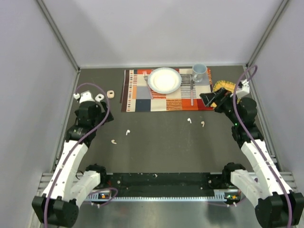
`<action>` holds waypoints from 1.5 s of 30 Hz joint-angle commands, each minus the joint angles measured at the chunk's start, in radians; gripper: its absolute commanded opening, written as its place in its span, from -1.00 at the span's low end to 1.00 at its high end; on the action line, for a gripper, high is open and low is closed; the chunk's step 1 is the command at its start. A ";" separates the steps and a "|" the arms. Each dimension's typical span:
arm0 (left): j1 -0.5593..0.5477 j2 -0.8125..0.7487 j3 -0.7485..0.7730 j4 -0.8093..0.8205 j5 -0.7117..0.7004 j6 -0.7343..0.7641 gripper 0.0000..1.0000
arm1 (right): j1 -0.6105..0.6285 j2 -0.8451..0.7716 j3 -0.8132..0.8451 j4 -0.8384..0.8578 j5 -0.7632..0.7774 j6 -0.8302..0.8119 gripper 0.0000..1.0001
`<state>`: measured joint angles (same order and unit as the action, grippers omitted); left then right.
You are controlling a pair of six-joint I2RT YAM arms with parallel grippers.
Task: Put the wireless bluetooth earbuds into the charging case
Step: Pick up the charging case from the corner of the board.
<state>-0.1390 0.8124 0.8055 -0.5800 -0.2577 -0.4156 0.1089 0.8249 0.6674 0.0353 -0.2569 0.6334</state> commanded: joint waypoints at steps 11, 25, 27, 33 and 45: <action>0.065 0.510 0.327 0.202 0.005 0.123 0.98 | 0.008 0.016 0.024 -0.021 0.007 -0.034 0.98; 0.200 0.861 0.425 0.441 0.244 0.486 0.98 | 0.057 0.014 0.029 -0.058 0.186 -0.129 0.98; 0.220 0.876 0.428 0.443 0.253 0.498 0.97 | 0.061 0.026 0.038 -0.067 0.199 -0.152 0.98; 0.286 0.872 0.373 0.538 0.418 0.462 0.94 | 0.063 0.065 0.061 -0.080 0.196 -0.143 0.98; 0.309 0.953 0.388 0.592 0.431 0.537 0.78 | 0.063 0.154 0.090 -0.077 0.114 -0.101 0.98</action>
<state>0.1585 1.7138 1.1328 -0.0132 0.2272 0.0708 0.1616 0.9707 0.6964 -0.0635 -0.1127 0.5251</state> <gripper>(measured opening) 0.888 0.988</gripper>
